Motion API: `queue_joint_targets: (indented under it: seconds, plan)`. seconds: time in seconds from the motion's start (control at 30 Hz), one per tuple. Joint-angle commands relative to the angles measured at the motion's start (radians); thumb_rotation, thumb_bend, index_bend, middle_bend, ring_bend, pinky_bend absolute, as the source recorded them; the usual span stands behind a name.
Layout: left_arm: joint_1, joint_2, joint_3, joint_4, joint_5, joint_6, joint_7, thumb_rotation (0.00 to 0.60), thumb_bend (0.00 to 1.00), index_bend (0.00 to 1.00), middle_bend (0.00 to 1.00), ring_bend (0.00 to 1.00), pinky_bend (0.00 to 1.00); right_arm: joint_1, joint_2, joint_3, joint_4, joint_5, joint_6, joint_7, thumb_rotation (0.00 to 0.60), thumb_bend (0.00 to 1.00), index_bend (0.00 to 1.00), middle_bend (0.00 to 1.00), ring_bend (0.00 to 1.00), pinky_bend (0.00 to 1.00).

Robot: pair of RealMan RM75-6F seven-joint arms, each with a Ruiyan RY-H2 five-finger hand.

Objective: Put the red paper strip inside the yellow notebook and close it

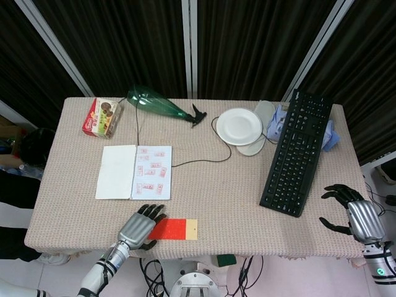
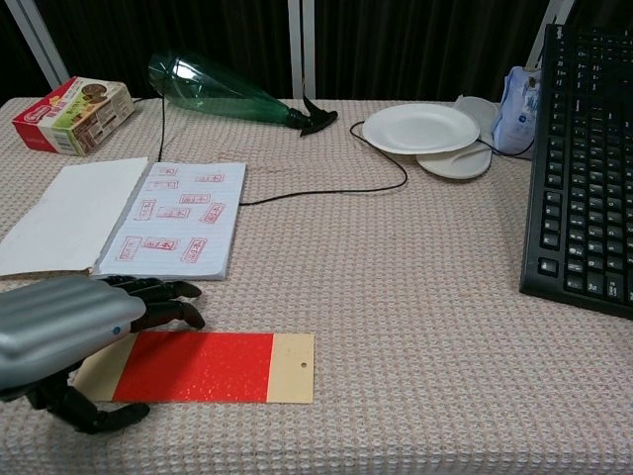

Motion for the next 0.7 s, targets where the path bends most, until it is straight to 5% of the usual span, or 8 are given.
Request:
queue_joint_targets:
  seconds: [0.03,0.27,0.7]
  plan:
    - [-0.002,-0.002,-0.001,0.004,0.0,-0.002,0.0,0.515,0.25,0.2,0.0,0.01,0.09,-0.001,0.0,0.0,0.001,0.0,0.002,0.002,0.6,0.12,0.41,0.25,0.19,0.27]
    - [0.002,-0.014,0.002,0.025,0.022,0.002,-0.017,0.582,0.25,0.31,0.02,0.01,0.09,-0.002,0.001,0.0,0.002,0.002,0.003,0.003,0.6,0.12,0.41,0.25,0.19,0.27]
    - [0.02,0.028,0.007,-0.007,0.1,0.042,-0.041,0.585,0.26,0.31,0.02,0.01,0.09,0.0,0.002,0.0,-0.008,0.0,0.002,-0.007,0.6,0.12,0.41,0.25,0.19,0.27]
